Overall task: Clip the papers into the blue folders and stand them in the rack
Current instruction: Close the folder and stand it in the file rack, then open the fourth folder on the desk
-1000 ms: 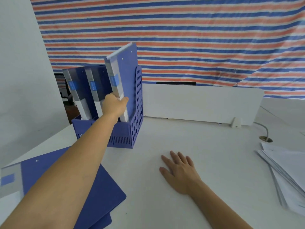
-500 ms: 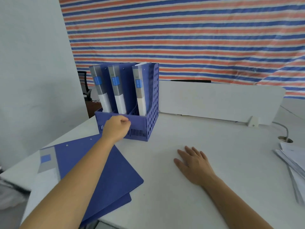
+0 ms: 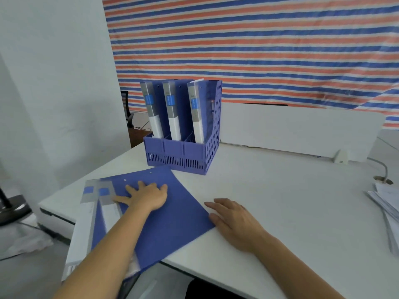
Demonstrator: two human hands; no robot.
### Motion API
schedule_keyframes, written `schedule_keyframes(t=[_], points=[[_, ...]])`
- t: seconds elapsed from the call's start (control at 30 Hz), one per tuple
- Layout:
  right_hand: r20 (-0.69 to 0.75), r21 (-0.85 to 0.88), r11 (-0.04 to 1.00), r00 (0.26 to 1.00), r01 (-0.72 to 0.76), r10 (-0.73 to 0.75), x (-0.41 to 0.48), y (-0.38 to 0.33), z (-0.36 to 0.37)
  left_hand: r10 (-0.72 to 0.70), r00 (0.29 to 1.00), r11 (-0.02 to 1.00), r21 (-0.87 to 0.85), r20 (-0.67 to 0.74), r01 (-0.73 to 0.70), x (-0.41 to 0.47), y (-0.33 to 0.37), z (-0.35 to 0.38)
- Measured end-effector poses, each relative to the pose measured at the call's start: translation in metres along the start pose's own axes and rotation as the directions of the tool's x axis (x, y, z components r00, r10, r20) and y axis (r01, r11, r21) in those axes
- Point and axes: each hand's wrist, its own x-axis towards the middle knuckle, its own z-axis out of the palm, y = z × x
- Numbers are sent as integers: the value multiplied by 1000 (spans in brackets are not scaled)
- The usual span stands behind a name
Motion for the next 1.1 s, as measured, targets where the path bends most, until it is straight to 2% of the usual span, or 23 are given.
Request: schedule_keyframes(t=[0.17, 0.27, 0.33, 0.4, 0.5, 0.63, 0.8, 0.9, 0.93, 1.0, 1.1], points=[[47, -80, 984, 985, -162, 166, -8, 24, -7, 93, 992, 990, 96, 84, -101, -26, 40, 21], [73, -96, 967, 967, -236, 243, -11, 36, -11, 167, 986, 981, 105, -12, -165, -31, 44, 22], [59, -99, 952, 954, -289, 295, -11, 44, -13, 153, 980, 984, 113, -130, -139, -23, 40, 18], [37, -99, 937, 939, -336, 341, -12, 53, -15, 106, 976, 988, 134, -190, -81, -10, 32, 12], [9, -78, 927, 930, -366, 368, -15, 58, -18, 25, 985, 997, 74, -170, -13, 5, 25, 6], [-72, -81, 924, 927, -374, 369, -19, 56, -23, 43, 972, 994, 111, -229, -17, 3, 29, 16], [-71, -89, 907, 911, -411, 406, -27, 61, -36, 158, 920, 987, 26, -359, -159, -1, 49, 24], [-83, -98, 897, 902, -431, 424, -35, 66, -40, 276, 848, 949, -10, -453, -314, -8, 72, 28], [-90, -66, 893, 894, -444, 438, -39, 69, -44, 307, 816, 929, -30, -490, -368, -12, 82, 29], [-80, 147, 874, 876, -462, 476, -48, 71, -56, 339, 750, 886, -75, -568, -458, -19, 98, 26], [25, 538, 716, 857, -445, 514, -69, 75, -85, 365, 623, 792, -121, -692, -599, -27, 126, 16]])
